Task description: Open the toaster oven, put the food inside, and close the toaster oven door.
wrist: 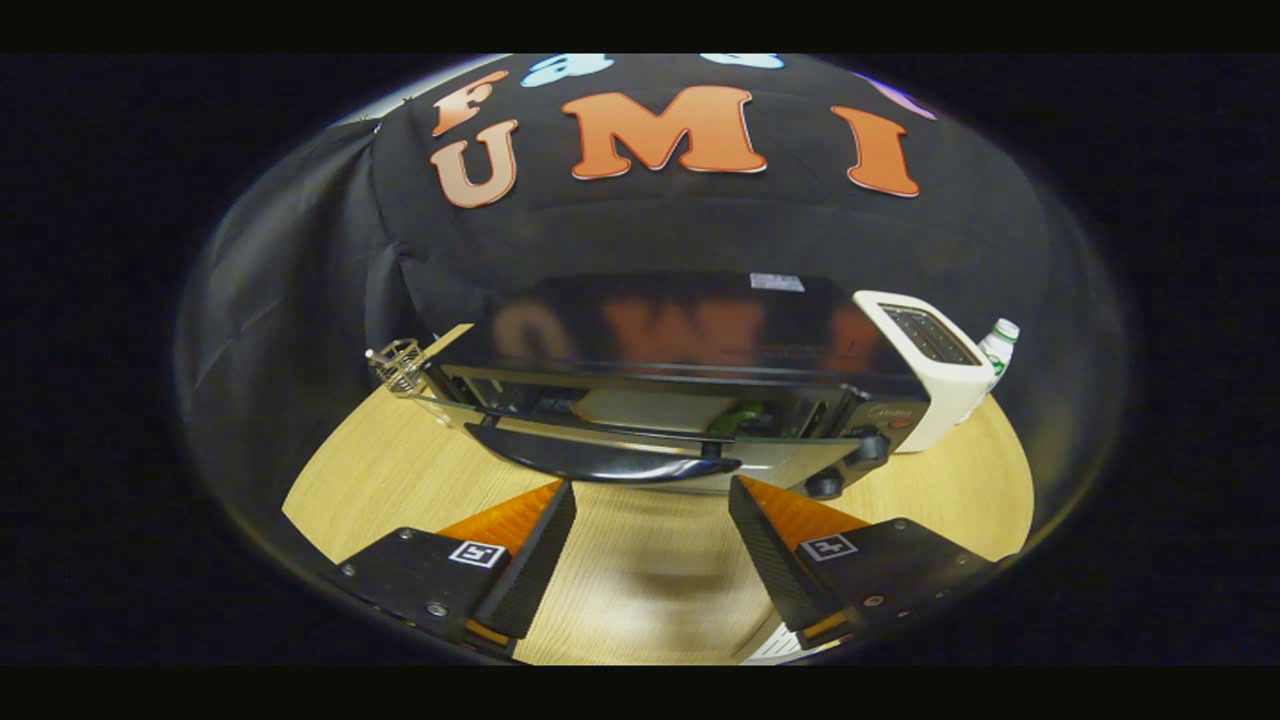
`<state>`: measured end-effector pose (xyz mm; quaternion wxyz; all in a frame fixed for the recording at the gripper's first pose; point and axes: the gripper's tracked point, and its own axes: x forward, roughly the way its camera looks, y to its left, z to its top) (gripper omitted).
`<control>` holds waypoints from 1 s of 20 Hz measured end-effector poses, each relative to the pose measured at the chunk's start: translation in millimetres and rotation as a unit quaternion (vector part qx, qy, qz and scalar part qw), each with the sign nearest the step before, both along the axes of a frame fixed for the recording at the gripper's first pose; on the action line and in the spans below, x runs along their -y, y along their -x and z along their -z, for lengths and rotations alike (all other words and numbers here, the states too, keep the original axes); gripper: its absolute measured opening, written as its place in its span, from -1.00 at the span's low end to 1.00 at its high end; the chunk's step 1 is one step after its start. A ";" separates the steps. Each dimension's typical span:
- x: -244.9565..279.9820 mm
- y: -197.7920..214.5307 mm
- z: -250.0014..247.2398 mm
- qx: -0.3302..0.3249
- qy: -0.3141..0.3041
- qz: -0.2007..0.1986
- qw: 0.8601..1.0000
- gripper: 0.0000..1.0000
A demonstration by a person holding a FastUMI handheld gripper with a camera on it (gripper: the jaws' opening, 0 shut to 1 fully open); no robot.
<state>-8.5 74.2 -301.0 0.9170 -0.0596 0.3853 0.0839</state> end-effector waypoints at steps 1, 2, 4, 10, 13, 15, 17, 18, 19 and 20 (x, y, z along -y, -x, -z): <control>-0.9 -6.4 -14.2 0.019 -0.005 0.003 1.000 0.83; 1.9 -8.8 -33.0 0.040 -0.011 0.003 0.999 0.83; 2.5 -16.1 -67.2 0.081 -0.012 0.002 0.997 0.82; 9.5 -25.4 -186.0 0.228 -0.004 0.000 0.974 0.82; 20.5 -25.5 -251.6 0.301 0.001 0.002 0.954 0.81; 29.2 -20.2 -289.0 0.338 -0.002 0.007 0.941 0.82; 40.1 -19.6 -326.5 0.371 -0.001 0.011 0.929 0.83; 45.0 -18.2 -343.4 0.387 0.001 0.014 0.922 0.84; 47.6 -15.5 -358.0 0.403 0.002 0.014 0.915 0.84; 49.7 -12.4 -371.8 0.416 0.005 0.016 0.909 0.85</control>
